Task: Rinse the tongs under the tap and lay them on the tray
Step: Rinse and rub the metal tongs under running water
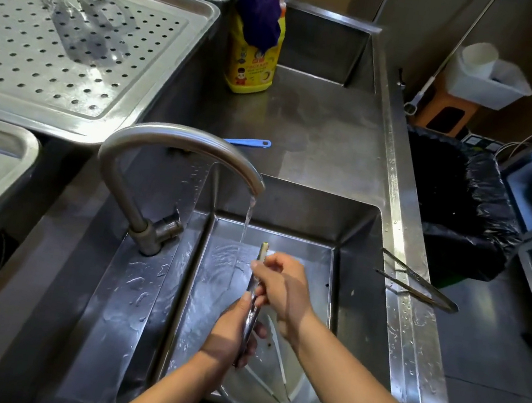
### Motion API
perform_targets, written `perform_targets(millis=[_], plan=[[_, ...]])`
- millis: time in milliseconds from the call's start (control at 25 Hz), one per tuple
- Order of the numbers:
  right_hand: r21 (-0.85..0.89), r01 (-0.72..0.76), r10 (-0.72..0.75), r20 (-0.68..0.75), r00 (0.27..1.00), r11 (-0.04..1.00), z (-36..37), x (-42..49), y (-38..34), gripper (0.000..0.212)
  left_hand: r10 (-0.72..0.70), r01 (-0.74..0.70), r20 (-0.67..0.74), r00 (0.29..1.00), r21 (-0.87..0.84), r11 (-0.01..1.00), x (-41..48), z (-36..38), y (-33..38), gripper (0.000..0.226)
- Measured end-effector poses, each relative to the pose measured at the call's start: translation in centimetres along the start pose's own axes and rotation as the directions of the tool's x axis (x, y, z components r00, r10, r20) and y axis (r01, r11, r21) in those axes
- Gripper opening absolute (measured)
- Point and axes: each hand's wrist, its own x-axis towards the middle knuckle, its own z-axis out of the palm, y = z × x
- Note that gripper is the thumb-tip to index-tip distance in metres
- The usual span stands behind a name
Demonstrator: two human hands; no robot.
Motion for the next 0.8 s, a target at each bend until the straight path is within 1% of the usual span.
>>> perform_targets(millis=[80,120,200,240,280,320,400,440,480,560,600,640,680,720,760,800], plan=[[-0.067,-0.03,0.032,0.035,0.999,0.997,0.2,0.1,0.5,0.021,0.013,-0.012,-0.026,1.0,0.021,1.0,0.5,-0.3,0.0,0.045],[-0.082,-0.018,0.018,0.002,1.0,0.996,0.1,0.9,0.0,0.025,0.025,-0.024,-0.029,0.999,0.035,0.999,0.6,-0.3,0.0,0.044],[-0.079,0.016,-0.024,-0.11,0.994,0.997,-0.2,2.5,-1.7,0.031,0.042,-0.04,-0.046,0.998,0.048,0.998,0.8,-0.2,0.0,0.042],[-0.087,0.028,-0.039,-0.129,0.991,0.996,-0.1,2.9,-2.0,0.029,0.037,-0.034,-0.057,0.998,0.038,0.999,0.9,-0.2,0.1,0.041],[-0.106,0.029,-0.041,-0.112,0.993,0.994,0.3,2.7,-1.9,0.024,0.024,-0.023,-0.063,0.998,0.023,0.999,1.1,-0.2,0.2,0.041],[-0.142,0.009,-0.017,-0.055,0.998,0.99,0.8,2.2,-1.2,0.02,0.007,-0.007,-0.068,0.998,0.009,1.0,1.3,-0.3,0.4,0.044],[-0.174,-0.085,0.099,0.073,0.992,0.981,1.4,0.9,-0.1,0.025,-0.023,0.022,-0.069,0.997,-0.013,1.0,1.7,-0.8,0.5,0.05],[-0.161,-0.12,0.134,0.083,0.987,0.98,1.3,0.9,-0.1,0.028,-0.027,0.026,-0.064,0.998,-0.011,1.0,1.7,-1.0,0.4,0.052],[-0.114,-0.134,0.14,0.047,0.989,0.984,1.2,1.6,-0.4,0.028,-0.018,0.018,-0.063,0.998,-0.002,1.0,1.8,-1.0,0.3,0.051],[0.025,-0.112,0.113,-0.062,0.992,0.993,1.0,2.9,-1.4,0.023,0.009,-0.008,-0.079,0.997,0.004,1.0,1.9,-0.9,0.0,0.045],[0.047,-0.096,0.1,-0.086,0.991,0.994,1.2,3.2,-1.7,0.02,0.02,-0.021,-0.09,0.996,-0.006,1.0,2.0,-0.9,0.1,0.043],[0.016,-0.09,0.091,-0.07,0.993,0.996,1.7,3.2,-1.8,0.015,0.028,-0.03,-0.101,0.995,-0.021,0.999,2.2,-0.9,0.3,0.042],[-0.04,-0.102,0.101,-0.015,0.995,0.994,2.2,3.1,-1.6,0.008,0.03,-0.035,-0.114,0.993,-0.044,0.998,2.5,-1.1,0.6,0.041],[-0.089,-0.122,0.127,0.05,0.991,0.989,2.7,3.0,-1.4,0.007,0.03,-0.039,-0.127,0.991,-0.068,0.997,2.8,-1.3,0.8,0.04],[-0.128,-0.144,0.155,0.081,0.985,0.981,3.0,3.2,-1.5,0.006,0.033,-0.044,-0.134,0.99,-0.083,0.996,2.9,-1.6,1.0,0.04],[-0.136,-0.155,0.166,0.069,0.984,0.978,3.2,3.7,-2.0,0.006,0.043,-0.054,-0.129,0.991,-0.087,0.995,3.0,-1.8,1.2,0.039]])
